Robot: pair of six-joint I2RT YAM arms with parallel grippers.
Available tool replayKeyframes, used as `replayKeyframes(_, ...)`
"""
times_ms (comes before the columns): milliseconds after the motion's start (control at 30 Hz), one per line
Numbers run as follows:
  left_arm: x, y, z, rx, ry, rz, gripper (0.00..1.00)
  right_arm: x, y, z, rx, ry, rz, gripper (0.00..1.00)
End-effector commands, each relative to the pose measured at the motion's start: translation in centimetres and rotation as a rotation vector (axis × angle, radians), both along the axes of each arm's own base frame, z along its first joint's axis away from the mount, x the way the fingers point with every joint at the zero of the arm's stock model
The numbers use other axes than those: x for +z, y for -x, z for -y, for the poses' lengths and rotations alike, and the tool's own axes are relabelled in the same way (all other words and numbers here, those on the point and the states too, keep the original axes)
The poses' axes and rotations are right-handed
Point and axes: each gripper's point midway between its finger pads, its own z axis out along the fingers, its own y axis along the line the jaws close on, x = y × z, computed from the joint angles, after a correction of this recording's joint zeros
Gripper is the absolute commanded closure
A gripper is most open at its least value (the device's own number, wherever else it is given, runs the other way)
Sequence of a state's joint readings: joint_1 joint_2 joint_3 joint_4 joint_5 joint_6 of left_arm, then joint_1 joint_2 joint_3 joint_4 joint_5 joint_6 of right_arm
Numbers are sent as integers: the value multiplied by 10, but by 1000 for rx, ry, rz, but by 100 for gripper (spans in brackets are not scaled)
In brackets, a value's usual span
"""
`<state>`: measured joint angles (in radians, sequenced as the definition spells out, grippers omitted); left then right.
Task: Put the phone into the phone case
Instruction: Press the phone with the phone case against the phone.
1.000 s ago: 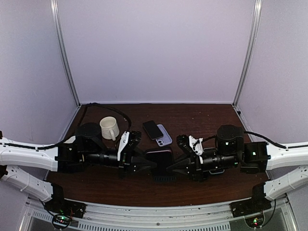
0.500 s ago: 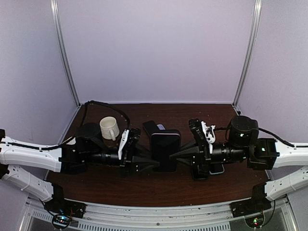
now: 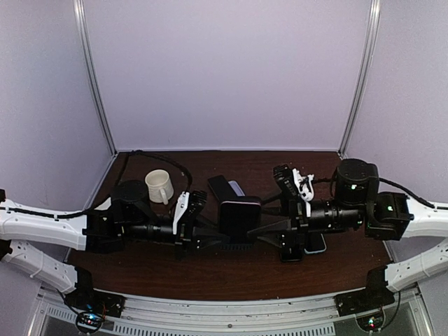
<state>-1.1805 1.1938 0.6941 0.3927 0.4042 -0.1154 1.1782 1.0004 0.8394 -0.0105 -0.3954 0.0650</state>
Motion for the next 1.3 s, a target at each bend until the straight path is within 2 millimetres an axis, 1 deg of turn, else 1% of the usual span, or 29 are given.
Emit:
replayKeyframes(0,40,-2,-6,28,85,114,100,26,-5,13,-50,61,40,26)
replayKeyframes(100,36,-4,-7,39,64,127,100,34,-4,10,-17,115,85,20)
replayKeyframes(167,32,-7,-7,58,38,128,100,36,-4,6,-3,147,97,13)
replayKeyframes(233,32,-13,-8,93,23,128,100,37,-6,1,9,180,110,5)
replayKeyframes(300,32,-18,-9,123,13,128,100,40,-6,-6,35,216,126,4)
replayKeyframes(433,37,-14,-8,98,10,153,100,46,-3,-17,108,288,166,10)
replayKeyframes(533,38,-13,-8,96,14,150,100,44,-3,-24,145,337,183,17)
replayKeyframes(667,35,-13,-8,96,10,151,100,35,-5,-30,160,372,178,42)
replayKeyframes(700,35,-12,-8,92,9,152,100,34,-5,-32,165,376,177,47)
replayKeyframes(767,35,-11,-9,86,10,153,100,31,-5,-34,171,383,174,52)
replayKeyframes(867,33,-10,-8,79,6,151,100,26,-11,-36,149,389,181,53)
replayKeyframes(933,30,-10,-8,76,-2,149,100,24,-12,-38,148,387,184,55)
replayKeyframes(1033,31,-7,-8,65,4,152,100,24,-11,-42,158,379,175,72)
replayKeyframes(1100,34,-8,-9,70,8,157,100,24,-11,-43,155,384,168,87)
replayKeyframes(1167,35,-8,-11,73,11,165,100,26,-11,-43,153,377,166,100)
replayKeyframes(1267,36,-8,-12,77,17,165,100,35,-11,-42,146,344,173,100)
